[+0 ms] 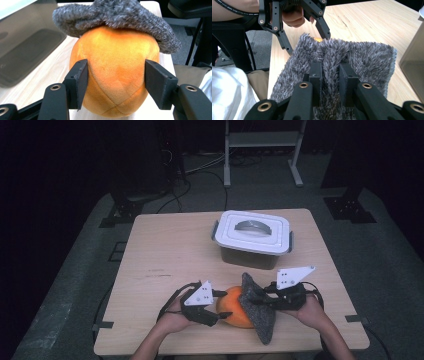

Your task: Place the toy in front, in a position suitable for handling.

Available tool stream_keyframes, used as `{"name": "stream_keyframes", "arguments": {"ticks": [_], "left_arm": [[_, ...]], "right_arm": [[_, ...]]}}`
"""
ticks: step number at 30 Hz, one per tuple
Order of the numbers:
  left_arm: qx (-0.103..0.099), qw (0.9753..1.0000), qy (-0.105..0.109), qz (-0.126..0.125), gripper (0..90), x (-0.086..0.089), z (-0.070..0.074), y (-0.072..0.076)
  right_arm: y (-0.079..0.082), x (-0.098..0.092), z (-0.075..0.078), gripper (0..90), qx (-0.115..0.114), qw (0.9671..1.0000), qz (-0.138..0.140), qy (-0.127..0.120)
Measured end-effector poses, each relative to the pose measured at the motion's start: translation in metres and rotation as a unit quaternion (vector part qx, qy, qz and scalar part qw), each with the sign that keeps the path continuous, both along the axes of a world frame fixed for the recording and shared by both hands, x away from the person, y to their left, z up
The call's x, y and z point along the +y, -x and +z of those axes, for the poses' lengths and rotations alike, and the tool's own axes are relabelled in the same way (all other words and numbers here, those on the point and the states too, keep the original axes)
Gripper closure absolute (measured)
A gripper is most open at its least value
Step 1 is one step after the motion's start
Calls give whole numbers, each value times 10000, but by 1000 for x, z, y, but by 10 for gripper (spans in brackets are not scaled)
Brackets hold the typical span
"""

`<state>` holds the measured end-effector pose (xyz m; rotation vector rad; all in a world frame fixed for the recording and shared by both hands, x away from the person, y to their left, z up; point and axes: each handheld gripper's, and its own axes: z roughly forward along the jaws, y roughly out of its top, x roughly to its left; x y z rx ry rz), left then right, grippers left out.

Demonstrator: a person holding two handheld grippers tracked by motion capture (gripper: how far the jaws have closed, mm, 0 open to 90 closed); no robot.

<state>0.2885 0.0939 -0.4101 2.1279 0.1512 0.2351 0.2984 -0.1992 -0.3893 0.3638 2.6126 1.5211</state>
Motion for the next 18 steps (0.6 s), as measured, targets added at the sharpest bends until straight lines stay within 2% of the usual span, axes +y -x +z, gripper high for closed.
{"name": "stream_keyframes", "arguments": {"ticks": [4,9,11,14,18], "left_arm": [[44,10000,-29,79,387,1,-1,-1],[192,9992,-2,360,382,6,-3,-7],[271,9984,-4,497,355,7,-2,-9],[549,9977,80,390,273,5,-2,-10],[512,9982,150,267,203,-1,-4,-8]], "right_arm": [[-1,-2,-2,744,65,10000,6,23],[0,-3,-4,747,101,9999,-2,99],[0,-1,-6,748,128,9999,15,88],[1,3,-6,750,128,9998,102,135],[7,16,2,750,-45,9995,260,172]]}}
